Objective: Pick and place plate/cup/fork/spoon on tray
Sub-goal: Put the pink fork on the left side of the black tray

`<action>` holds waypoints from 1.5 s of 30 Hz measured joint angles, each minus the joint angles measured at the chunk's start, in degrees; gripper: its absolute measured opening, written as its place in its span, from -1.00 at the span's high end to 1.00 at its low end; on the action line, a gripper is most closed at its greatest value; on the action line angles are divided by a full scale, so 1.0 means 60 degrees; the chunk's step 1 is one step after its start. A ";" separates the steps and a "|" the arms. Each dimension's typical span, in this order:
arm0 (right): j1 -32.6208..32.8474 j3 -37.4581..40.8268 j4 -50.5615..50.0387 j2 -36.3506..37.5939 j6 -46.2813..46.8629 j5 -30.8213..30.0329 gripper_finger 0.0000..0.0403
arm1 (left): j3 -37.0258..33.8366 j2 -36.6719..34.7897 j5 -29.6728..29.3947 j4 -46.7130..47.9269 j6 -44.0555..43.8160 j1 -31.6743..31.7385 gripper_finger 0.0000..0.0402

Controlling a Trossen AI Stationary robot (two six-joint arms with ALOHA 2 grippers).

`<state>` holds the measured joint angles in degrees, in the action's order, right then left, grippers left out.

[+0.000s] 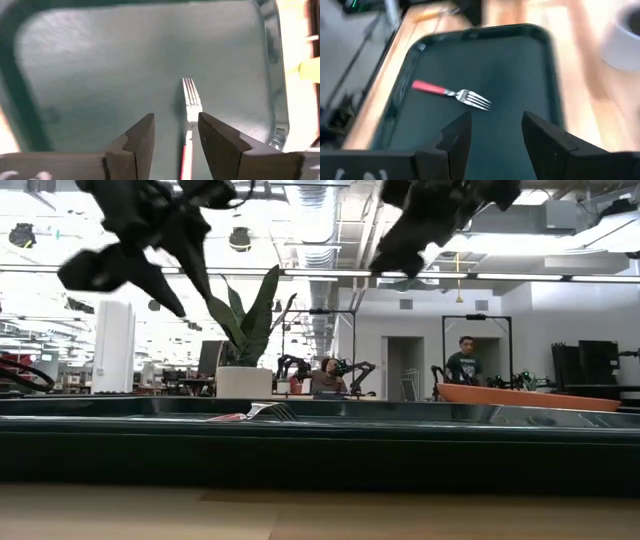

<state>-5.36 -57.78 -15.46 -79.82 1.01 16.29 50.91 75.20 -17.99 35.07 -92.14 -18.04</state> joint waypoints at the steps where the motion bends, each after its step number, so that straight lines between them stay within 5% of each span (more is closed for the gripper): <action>1: 0.0143 -0.0006 0.0193 -0.0341 -0.0347 0.0013 0.00 | 0.0107 -0.0182 -0.0072 0.0413 -0.0001 0.0006 0.31; 10: 0.0715 -0.0878 0.2222 -0.3064 -0.3238 0.1221 0.00 | 0.0212 -0.1033 -0.0369 0.2602 -0.0158 0.0018 0.31; 18: 0.1539 -0.1441 0.2495 -0.4863 -0.6211 0.0710 -0.01 | 0.0212 -0.0962 -0.0127 0.2745 0.0351 -0.0055 0.31; 24: 0.1897 -0.2168 0.3181 -0.5962 -0.6264 -0.0457 -0.14 | 0.0212 -0.0971 -0.0122 0.2813 0.0788 -0.0055 0.31; 34: 0.1895 -0.2441 0.2834 -0.6588 -0.5810 -0.0815 -0.18 | 0.0212 -0.0973 -0.0305 0.2822 0.1297 -0.0051 0.31; 39: 0.1868 -0.2443 0.2791 -0.6588 -0.5668 -0.1552 0.00 | 0.0212 -0.0973 -0.0800 0.2822 0.1232 -0.0051 0.31; 45: 0.1818 -0.2444 0.2388 -0.6581 -0.5664 -0.1559 0.49 | 0.0212 -0.0973 -0.0852 0.2822 0.1202 -0.0051 0.31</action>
<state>5.55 -72.44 -1.13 -119.31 -32.97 6.94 52.18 69.36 -23.10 52.01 -84.93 -18.35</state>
